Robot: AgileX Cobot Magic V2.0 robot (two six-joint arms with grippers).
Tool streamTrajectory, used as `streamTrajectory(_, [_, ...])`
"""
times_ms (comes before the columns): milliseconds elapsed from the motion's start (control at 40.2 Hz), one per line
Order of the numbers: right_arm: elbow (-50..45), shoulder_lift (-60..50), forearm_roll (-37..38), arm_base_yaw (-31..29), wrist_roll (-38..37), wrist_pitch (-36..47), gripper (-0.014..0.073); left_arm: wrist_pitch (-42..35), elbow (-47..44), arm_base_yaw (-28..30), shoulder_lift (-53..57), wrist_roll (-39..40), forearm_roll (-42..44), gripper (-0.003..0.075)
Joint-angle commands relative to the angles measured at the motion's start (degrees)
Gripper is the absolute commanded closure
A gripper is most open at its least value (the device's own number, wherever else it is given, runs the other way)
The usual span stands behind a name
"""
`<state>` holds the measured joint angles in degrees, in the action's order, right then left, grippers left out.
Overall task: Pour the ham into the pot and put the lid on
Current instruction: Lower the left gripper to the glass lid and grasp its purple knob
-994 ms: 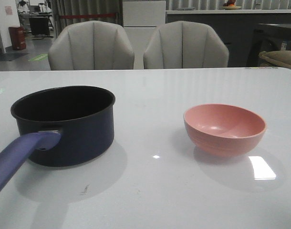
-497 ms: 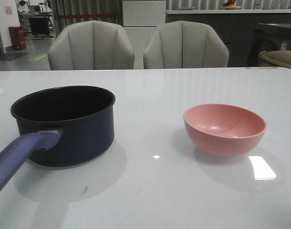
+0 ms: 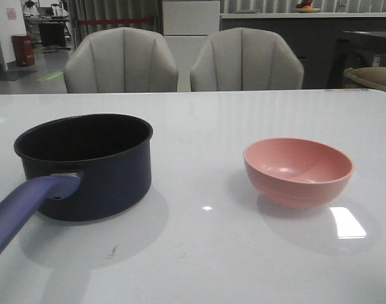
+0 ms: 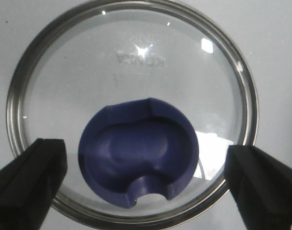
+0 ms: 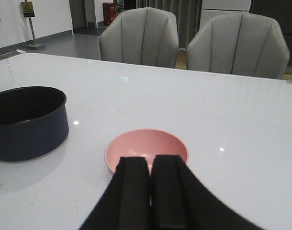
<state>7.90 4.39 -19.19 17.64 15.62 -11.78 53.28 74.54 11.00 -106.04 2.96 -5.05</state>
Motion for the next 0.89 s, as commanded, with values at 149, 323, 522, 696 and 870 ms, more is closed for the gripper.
streamTrajectory(149, [1.60,0.60,-0.08,0.12,0.64,4.72,0.0445,-2.04,1.77,0.15,0.87,0.87,-0.26,0.0012])
streamTrajectory(323, [1.60,0.60,-0.08,0.12,0.64,4.72,0.0445,-2.67,1.77,0.15,-0.52,0.95,-0.26,0.0013])
streamTrajectory(522, [1.60,0.60,-0.08,0.12,0.64,4.72,0.0445,-3.48,1.77,0.15,-0.63,1.08,-0.26,0.0149])
streamTrajectory(696, [1.60,0.60,-0.08,0.12,0.64,4.72,0.0445,-3.61,1.77,0.15,-1.22,1.08,-0.26,0.0386])
streamTrajectory(870, [1.60,0.60,-0.08,0.12,0.64,4.72,0.0445,-4.61,1.77,0.15,-1.31,1.08,-0.26,0.0445])
